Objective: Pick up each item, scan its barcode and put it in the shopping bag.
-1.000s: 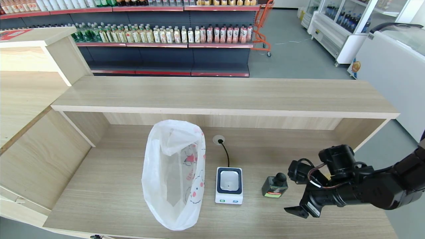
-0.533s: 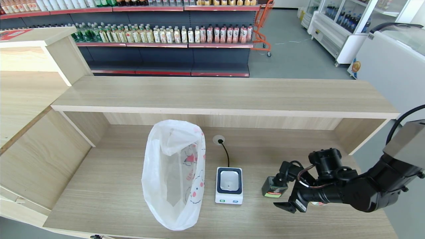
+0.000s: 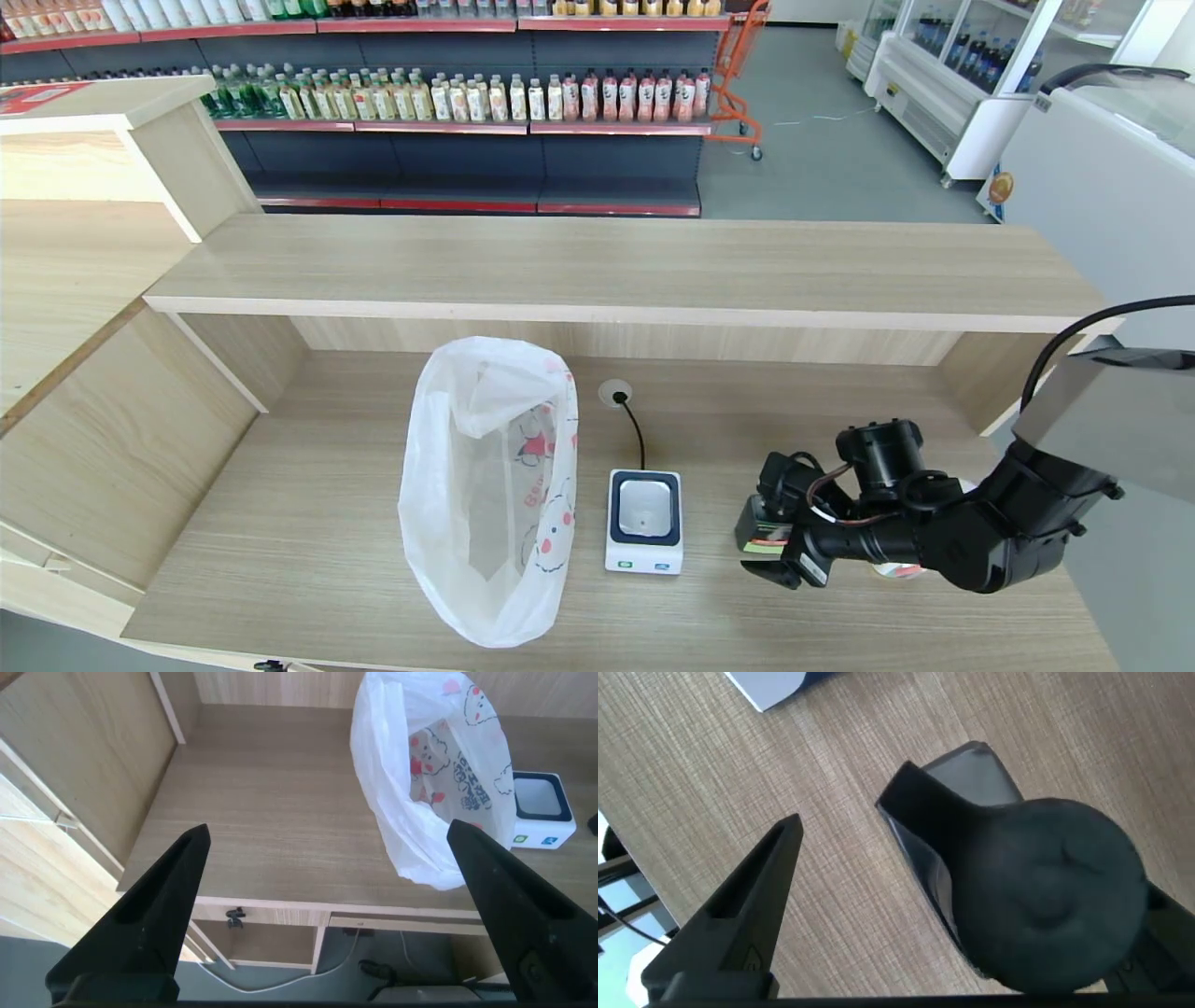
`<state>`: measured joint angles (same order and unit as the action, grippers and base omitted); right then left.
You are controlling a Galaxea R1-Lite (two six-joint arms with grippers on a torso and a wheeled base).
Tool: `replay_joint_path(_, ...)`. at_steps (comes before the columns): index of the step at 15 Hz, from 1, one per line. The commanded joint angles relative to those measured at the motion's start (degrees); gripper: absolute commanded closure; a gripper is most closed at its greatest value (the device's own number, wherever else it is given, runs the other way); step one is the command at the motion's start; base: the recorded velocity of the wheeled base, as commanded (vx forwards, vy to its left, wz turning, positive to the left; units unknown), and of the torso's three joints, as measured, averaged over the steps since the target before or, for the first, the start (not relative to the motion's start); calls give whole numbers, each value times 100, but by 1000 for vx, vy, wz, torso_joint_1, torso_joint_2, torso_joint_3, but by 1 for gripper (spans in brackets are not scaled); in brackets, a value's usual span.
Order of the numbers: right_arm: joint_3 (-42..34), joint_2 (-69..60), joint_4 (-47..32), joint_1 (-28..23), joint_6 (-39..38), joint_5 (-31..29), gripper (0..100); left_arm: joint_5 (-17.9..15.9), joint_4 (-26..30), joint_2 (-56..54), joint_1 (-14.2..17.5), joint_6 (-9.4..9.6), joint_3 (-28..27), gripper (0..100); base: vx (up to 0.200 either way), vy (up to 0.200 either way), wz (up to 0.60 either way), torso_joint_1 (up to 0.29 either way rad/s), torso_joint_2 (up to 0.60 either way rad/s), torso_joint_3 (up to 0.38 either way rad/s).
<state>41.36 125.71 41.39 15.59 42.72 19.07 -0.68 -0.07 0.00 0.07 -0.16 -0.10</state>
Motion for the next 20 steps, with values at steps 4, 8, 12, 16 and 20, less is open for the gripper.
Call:
replay_joint_path(4,126,287,150,128,-18,9,100,-2,-1,0,1,-2,1,0,0,0,0,0,0,0)
replay_joint_path(8,118,191,423,172,-422,45,100,-2,-1,0,1,-2,1,0,0,0,0,0,0,0)
replay_joint_path(12,-462,-838,660,199,-1767,220,100,-2,-1,0,1,-2,1,0,0,0,0,0,0,0)
replay_joint_path(16,-1939,-2499,968,-118,-1679,220,100,-2,-1,0,1,-2,1,0,0,0,0,0,0,0)
replay_joint_path(20,-2335,-3298,977,-944,1652,458,100,-2,-1,0,1,-2,1,0,0,0,0,0,0,0)
